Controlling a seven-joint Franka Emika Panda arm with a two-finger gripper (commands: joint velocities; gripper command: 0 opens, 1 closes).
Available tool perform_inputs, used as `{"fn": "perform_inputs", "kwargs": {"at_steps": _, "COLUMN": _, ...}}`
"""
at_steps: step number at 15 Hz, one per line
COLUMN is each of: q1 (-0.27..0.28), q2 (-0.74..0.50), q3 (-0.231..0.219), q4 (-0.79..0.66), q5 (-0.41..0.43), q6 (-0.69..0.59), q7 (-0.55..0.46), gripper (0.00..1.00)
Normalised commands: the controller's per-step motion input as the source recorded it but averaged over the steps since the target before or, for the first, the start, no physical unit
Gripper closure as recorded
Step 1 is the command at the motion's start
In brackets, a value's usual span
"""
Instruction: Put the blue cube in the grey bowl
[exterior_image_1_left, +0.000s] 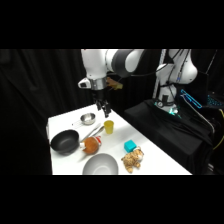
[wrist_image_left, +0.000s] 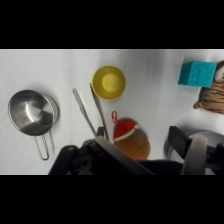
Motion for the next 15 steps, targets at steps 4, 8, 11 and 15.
{"fn": "perform_inputs", "kwargs": {"at_steps": 4, "q1": 0.017, "q2": -0.05, "q3": 0.039, "q4": -0.06, "q5": -0.04, "q6": 0.06, "q7": 0.09, "gripper": 0.0}}
{"fn": "perform_inputs", "kwargs": {"at_steps": 8, "q1": 0.086, "q2": -0.13, "q3": 0.085, "q4": -0.16, "q5": 0.025, "q6": 0.16, "q7": 0.22, "gripper": 0.0}}
{"fn": "perform_inputs", "kwargs": {"at_steps": 11, "q1": 0.117, "q2": -0.17, "q3": 0.081, "q4": -0.24, "q5": 0.013, "q6": 0.25, "q7": 0.34, "gripper": 0.0}}
{"fn": "perform_inputs", "kwargs": {"at_steps": 15, "q1": 0.097, "q2": -0.14, "q3": 0.043, "q4": -0.28, "q5": -0.021, "q6": 0.32, "q7": 0.36, "gripper": 0.0}}
